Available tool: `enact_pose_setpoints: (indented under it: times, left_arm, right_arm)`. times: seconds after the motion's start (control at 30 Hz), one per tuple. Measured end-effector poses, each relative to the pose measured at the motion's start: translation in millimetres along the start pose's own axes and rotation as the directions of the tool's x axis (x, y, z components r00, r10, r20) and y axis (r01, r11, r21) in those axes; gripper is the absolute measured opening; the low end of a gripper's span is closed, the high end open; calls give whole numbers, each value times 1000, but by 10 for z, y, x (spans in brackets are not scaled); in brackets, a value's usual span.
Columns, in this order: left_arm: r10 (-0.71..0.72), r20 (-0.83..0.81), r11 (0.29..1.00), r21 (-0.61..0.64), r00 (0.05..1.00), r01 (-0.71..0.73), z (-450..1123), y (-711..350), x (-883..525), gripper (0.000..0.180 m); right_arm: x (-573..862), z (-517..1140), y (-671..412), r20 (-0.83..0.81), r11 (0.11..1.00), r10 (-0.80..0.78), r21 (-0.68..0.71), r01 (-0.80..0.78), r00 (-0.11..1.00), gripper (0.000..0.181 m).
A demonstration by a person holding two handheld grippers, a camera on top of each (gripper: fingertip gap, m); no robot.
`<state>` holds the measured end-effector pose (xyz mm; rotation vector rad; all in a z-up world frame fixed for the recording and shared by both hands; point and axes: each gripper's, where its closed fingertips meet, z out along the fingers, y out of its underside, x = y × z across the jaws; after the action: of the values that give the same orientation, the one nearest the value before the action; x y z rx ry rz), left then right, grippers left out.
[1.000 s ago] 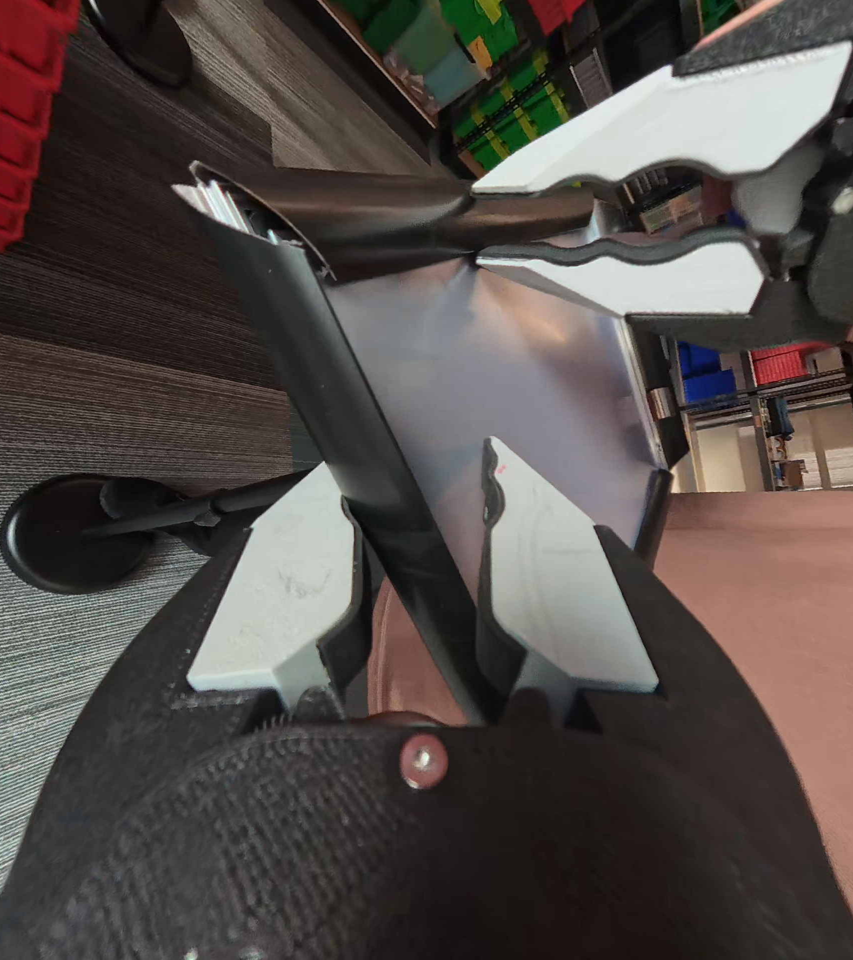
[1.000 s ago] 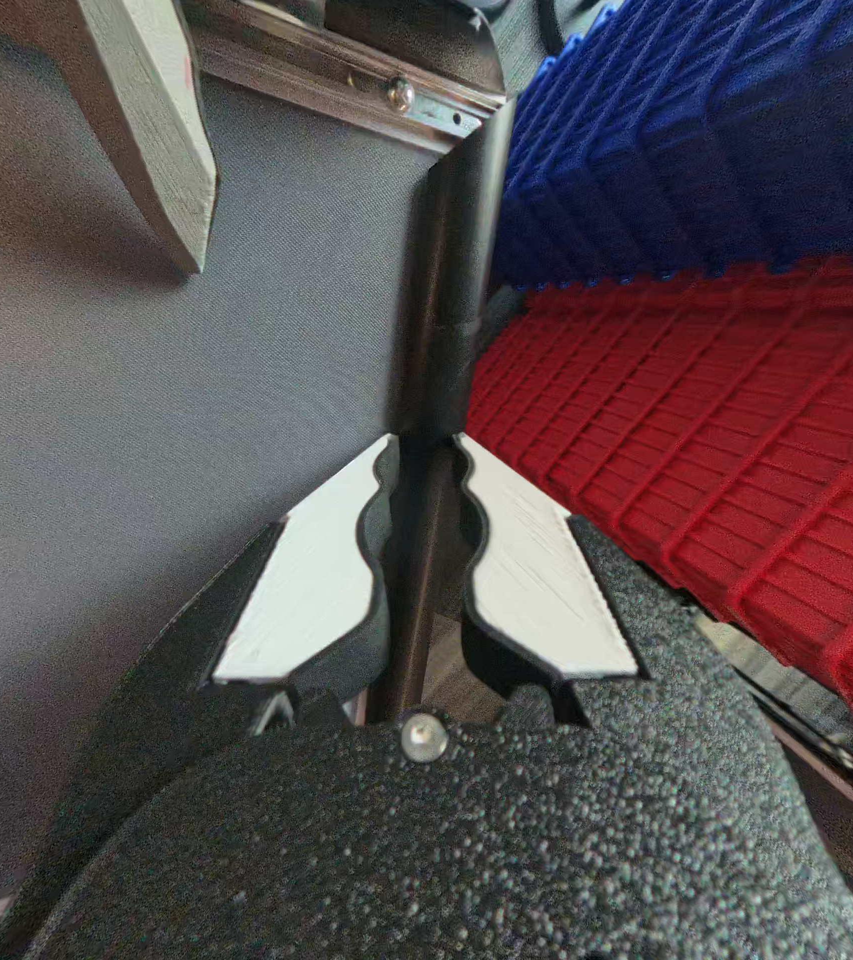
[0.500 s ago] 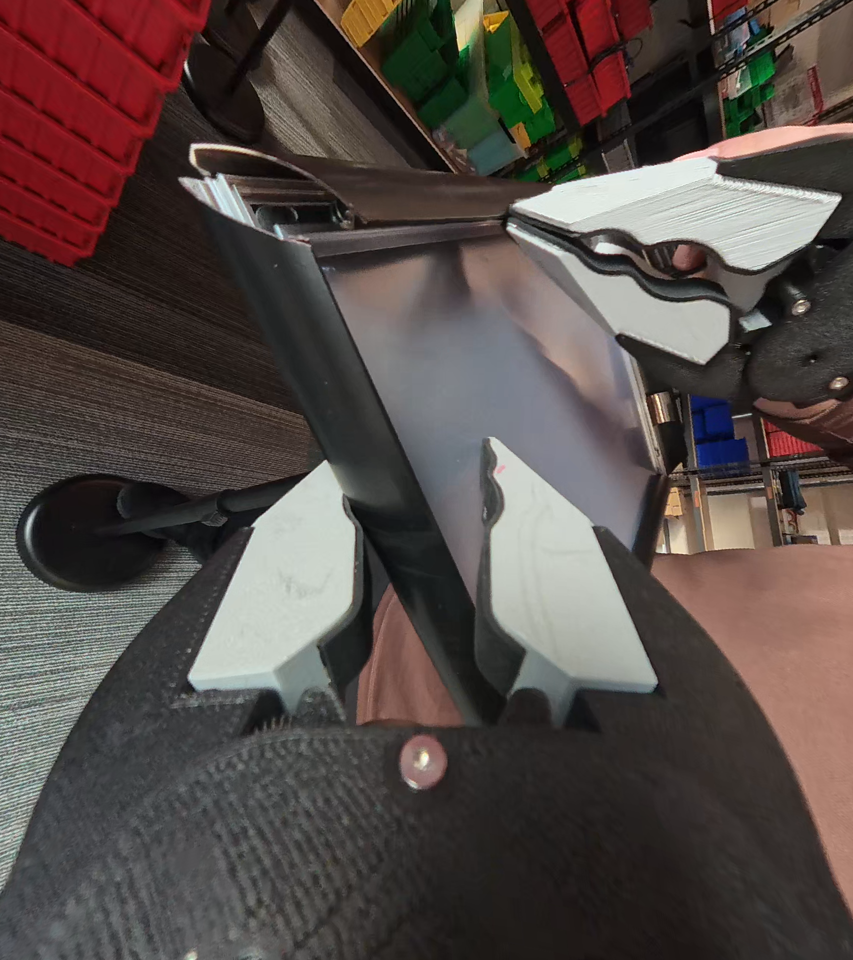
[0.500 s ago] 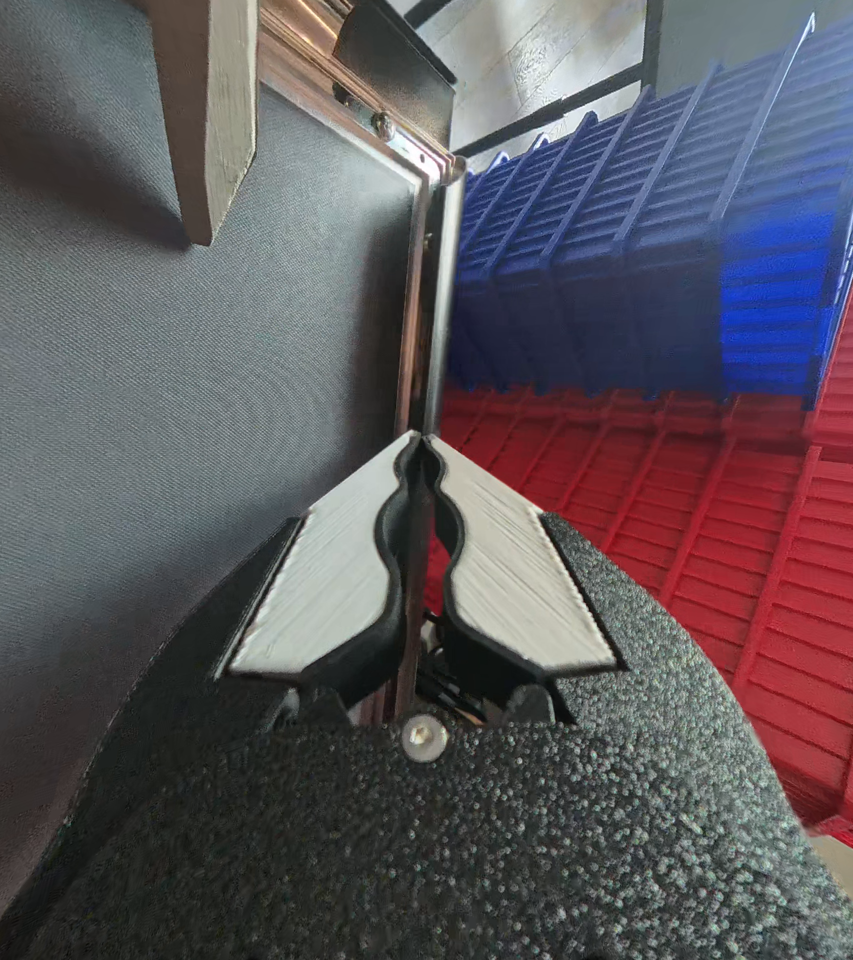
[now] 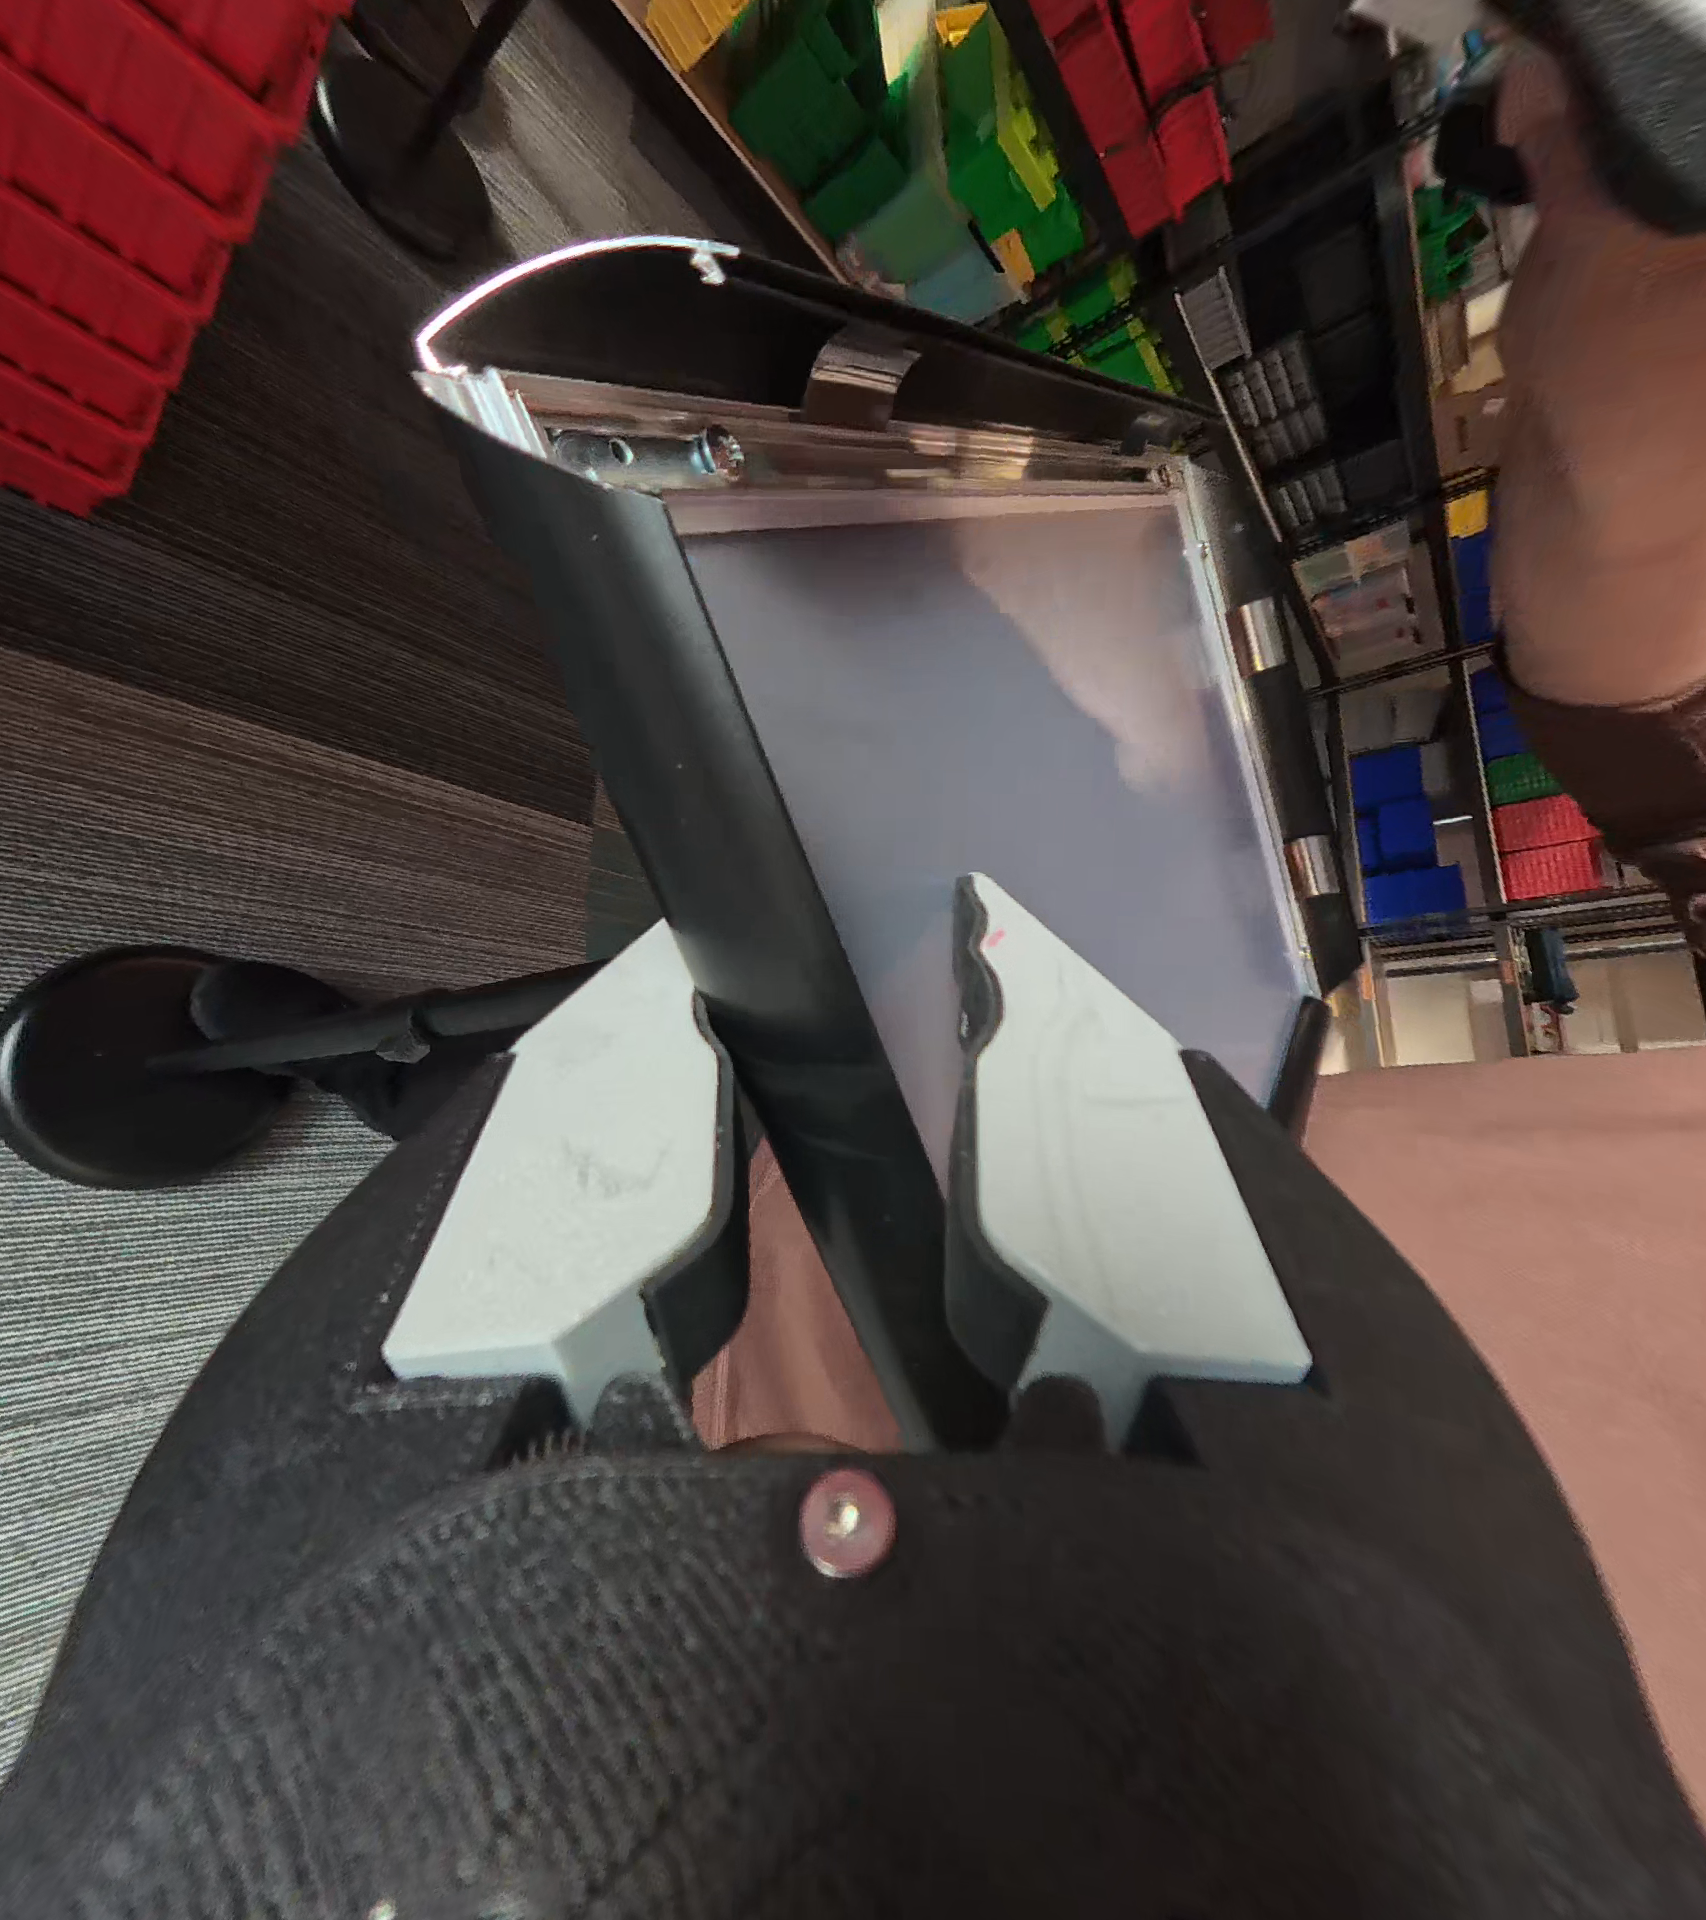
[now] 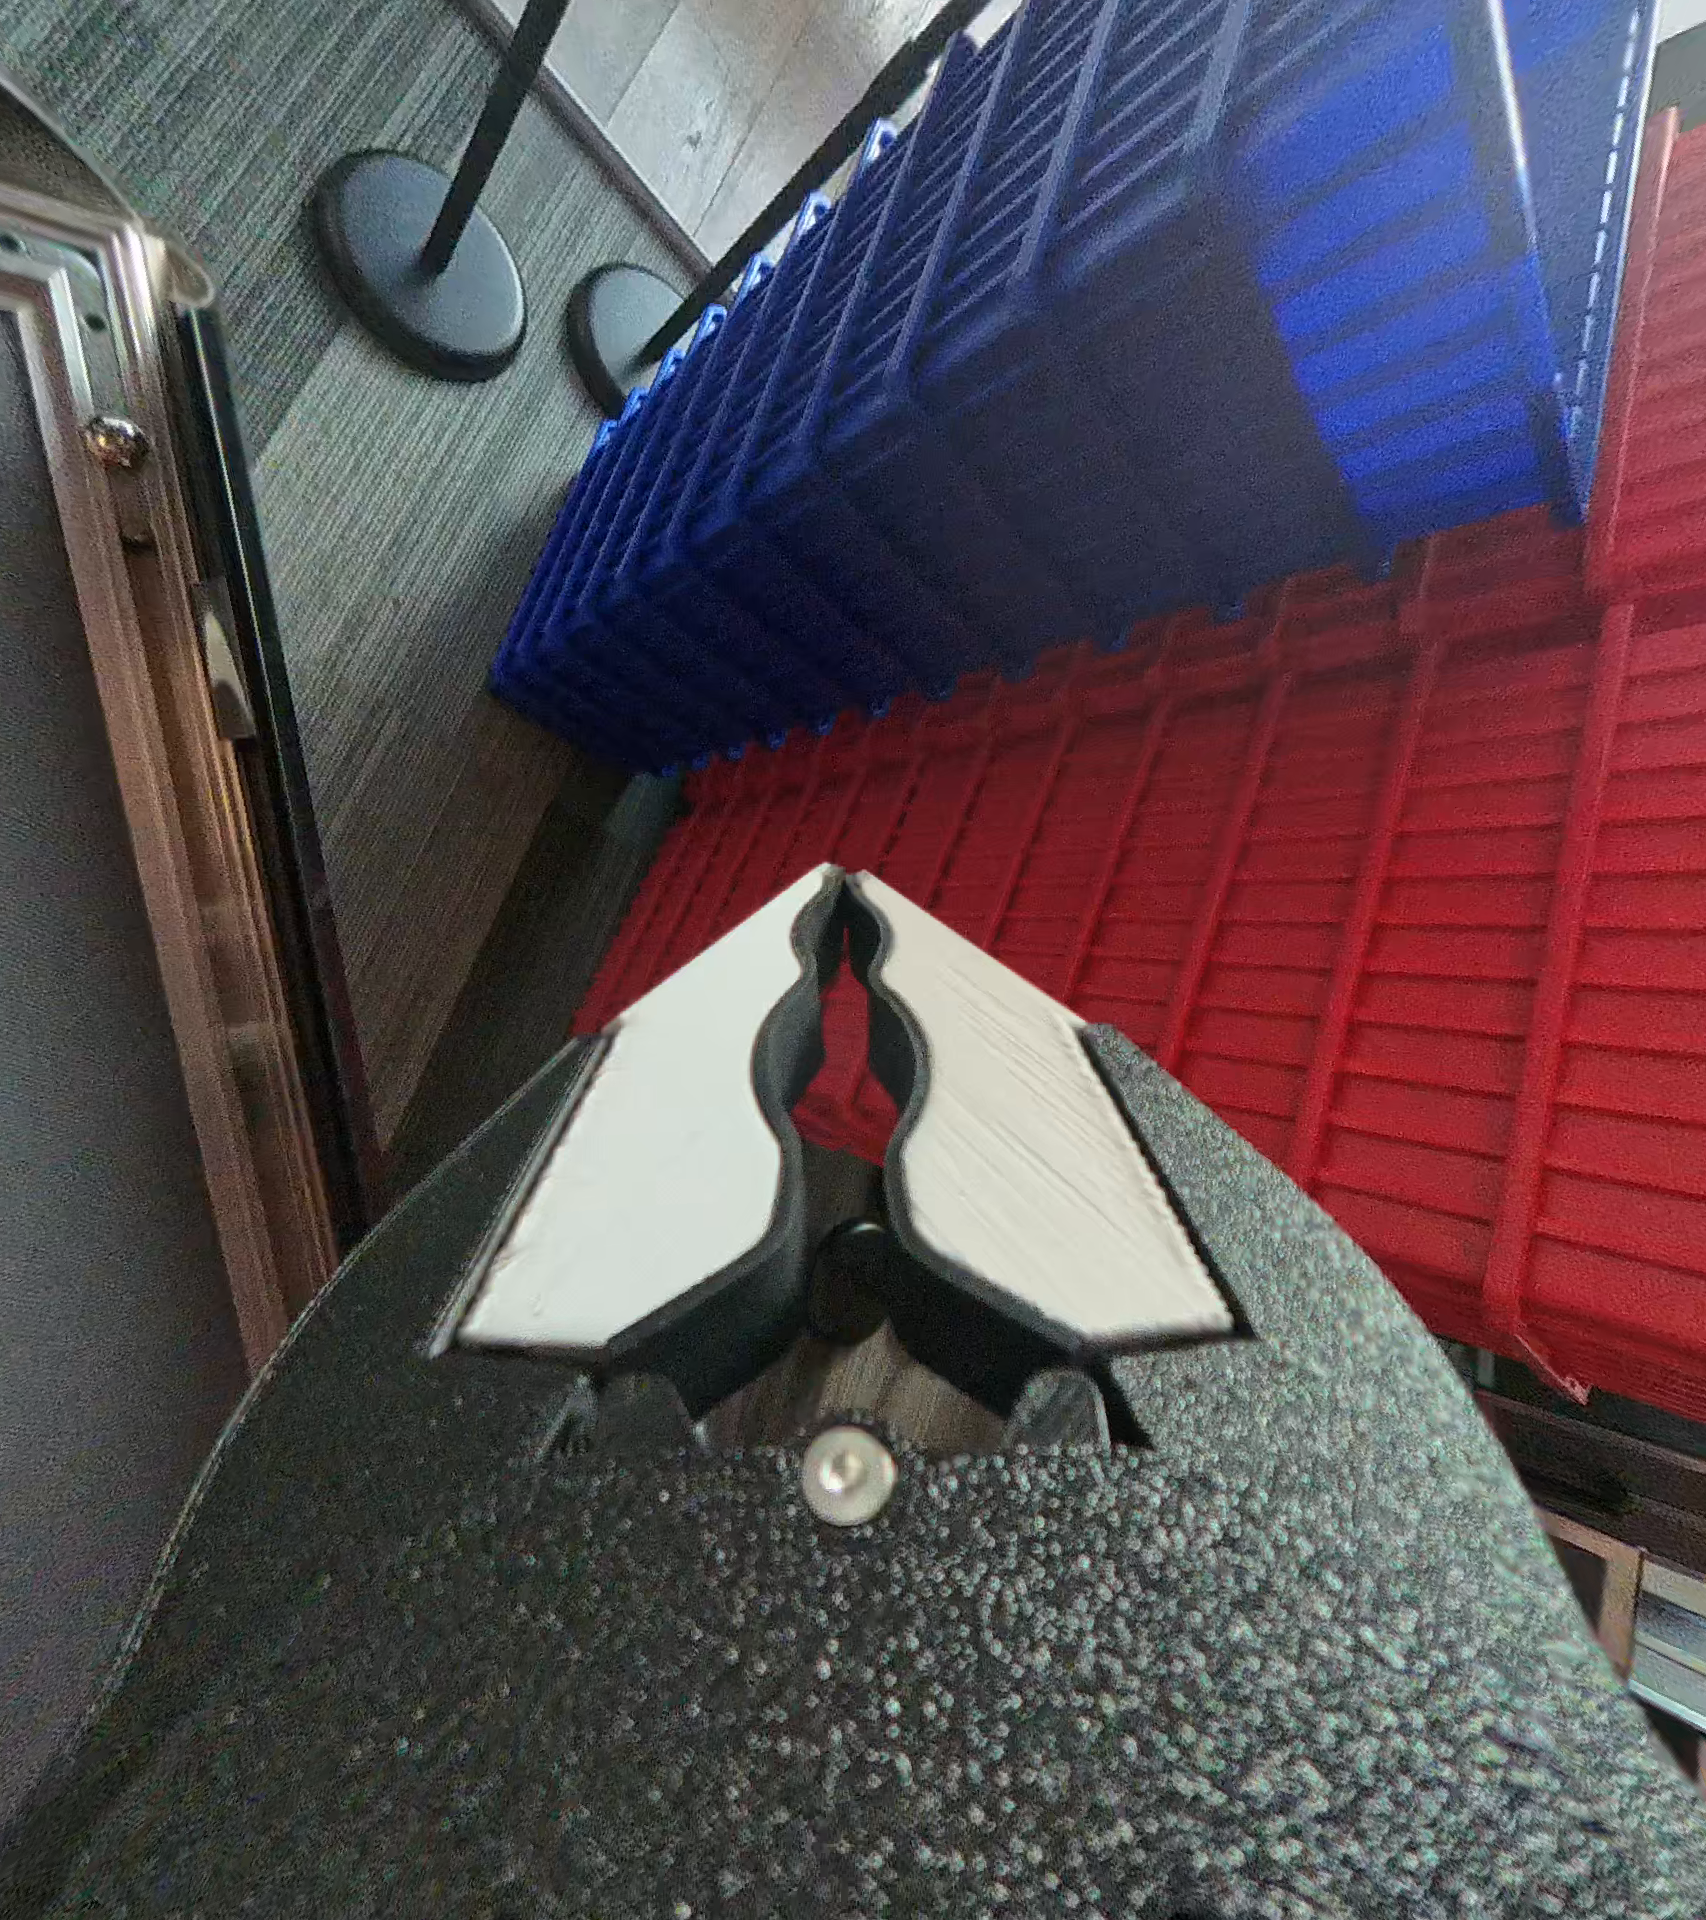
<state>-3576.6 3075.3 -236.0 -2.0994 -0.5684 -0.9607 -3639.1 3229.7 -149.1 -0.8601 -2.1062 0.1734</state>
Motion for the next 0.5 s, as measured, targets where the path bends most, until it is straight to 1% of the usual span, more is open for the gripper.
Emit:
enact_pose_setpoints:
  times: [0.07,0.1,0.13,0.17,0.2,0.27,0.3,0.33,0.37,0.4,0.43,0.5]
  left_arm:
    - [3,4,1000,-1,1000,-3,-12,-15,-15,40]
    - [4,3,1000,-3,1000,-4,-21,-15,-18,40]
    - [8,0,1000,-9,1000,-8,-29,-11,-19,40]
    - [11,-3,1000,-16,1000,-11,-37,-5,-14,40]
    - [15,-6,1000,-21,1000,-16,-48,-2,-7,40]
    - [28,-1,999,-26,1000,-28,-64,-8,7,40]
    - [32,1,999,-31,999,-32,-69,-11,16,39]
    - [33,6,999,-32,999,-33,-71,-18,22,39]
    - [31,10,999,-29,999,-31,-68,-30,25,39]
    - [30,12,999,-28,999,-29,-65,-35,32,39]
    - [36,17,999,-28,999,-35,-65,-30,42,40]
    - [59,31,998,-34,998,-58,-88,33,68,44]
  right_arm:
    - [92,-216,-104,48,992,109,51,-111,993,0]
    - [112,-318,-87,87,982,179,41,-183,980,0]
    - [60,-426,-60,163,968,244,24,-251,956,0]
    - [-69,-555,-34,274,948,306,2,-319,912,3]
    - [-221,-703,-13,385,920,372,-29,-391,845,6]
    - [-572,-1064,-39,587,850,462,-80,-520,665,28]
    - [-791,-1280,-84,681,825,467,-105,-555,564,30]
    - [-1000,-1466,-136,737,807,463,-121,-578,492,37]
    - [-1240,-1623,-192,774,804,450,-134,-579,446,48]
    - [-1516,-1753,-247,802,817,428,-147,-558,415,49]
    - [-1786,-1826,-290,812,836,412,-155,-527,413,51]
    - [-2224,-1830,-353,798,870,390,-156,-468,458,49]
